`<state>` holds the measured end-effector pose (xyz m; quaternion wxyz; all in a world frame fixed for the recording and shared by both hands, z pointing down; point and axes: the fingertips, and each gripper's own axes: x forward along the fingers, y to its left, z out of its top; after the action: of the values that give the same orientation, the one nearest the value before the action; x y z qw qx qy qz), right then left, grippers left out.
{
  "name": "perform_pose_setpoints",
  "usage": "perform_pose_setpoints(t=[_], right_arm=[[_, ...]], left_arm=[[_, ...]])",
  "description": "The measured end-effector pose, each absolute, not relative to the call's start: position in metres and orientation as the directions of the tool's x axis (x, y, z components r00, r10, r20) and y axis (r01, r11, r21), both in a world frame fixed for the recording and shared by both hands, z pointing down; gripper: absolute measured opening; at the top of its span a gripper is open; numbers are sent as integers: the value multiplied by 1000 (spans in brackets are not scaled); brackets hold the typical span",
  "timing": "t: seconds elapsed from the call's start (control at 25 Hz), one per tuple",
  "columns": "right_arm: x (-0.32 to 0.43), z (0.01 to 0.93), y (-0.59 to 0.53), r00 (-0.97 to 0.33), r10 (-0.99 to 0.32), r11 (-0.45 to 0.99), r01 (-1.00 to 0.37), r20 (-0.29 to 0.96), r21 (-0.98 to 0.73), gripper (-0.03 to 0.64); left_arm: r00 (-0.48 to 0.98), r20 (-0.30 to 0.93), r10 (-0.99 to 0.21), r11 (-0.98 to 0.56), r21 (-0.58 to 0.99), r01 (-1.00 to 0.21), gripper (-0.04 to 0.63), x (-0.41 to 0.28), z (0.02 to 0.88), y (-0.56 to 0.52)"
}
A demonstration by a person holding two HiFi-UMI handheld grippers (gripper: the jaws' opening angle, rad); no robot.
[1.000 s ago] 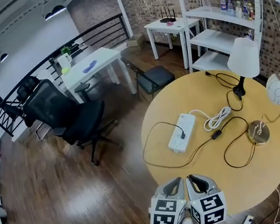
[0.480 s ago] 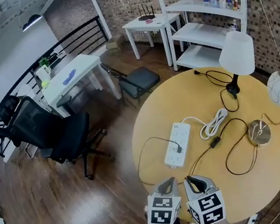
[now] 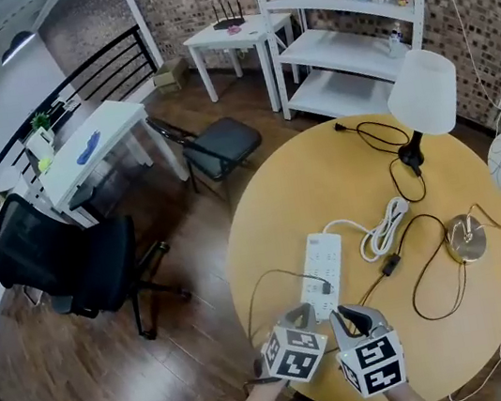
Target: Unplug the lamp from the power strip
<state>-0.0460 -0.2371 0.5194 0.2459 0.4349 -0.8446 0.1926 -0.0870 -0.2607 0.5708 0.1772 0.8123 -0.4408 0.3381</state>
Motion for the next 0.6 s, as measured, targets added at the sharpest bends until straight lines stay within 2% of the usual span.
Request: perform_pose_setpoints(t=[0.2,0.4,0.6], right_arm=[[-44,532,-258,-444,-645,509,-857,622,-84,44],[-39,552,-279,-381,-626,488,-872,680,-40,76],[-41,576,-293,-342,-570,479,-877,747,-36,81]], left_arm=[[430,739,-518,-671,-40,-740,0,-80,593,-278],[445,769,-459,-781,-111,-615,0,-73,607,-285],[426,778,-461,-845,-239,-478,0,-68,613,-289]])
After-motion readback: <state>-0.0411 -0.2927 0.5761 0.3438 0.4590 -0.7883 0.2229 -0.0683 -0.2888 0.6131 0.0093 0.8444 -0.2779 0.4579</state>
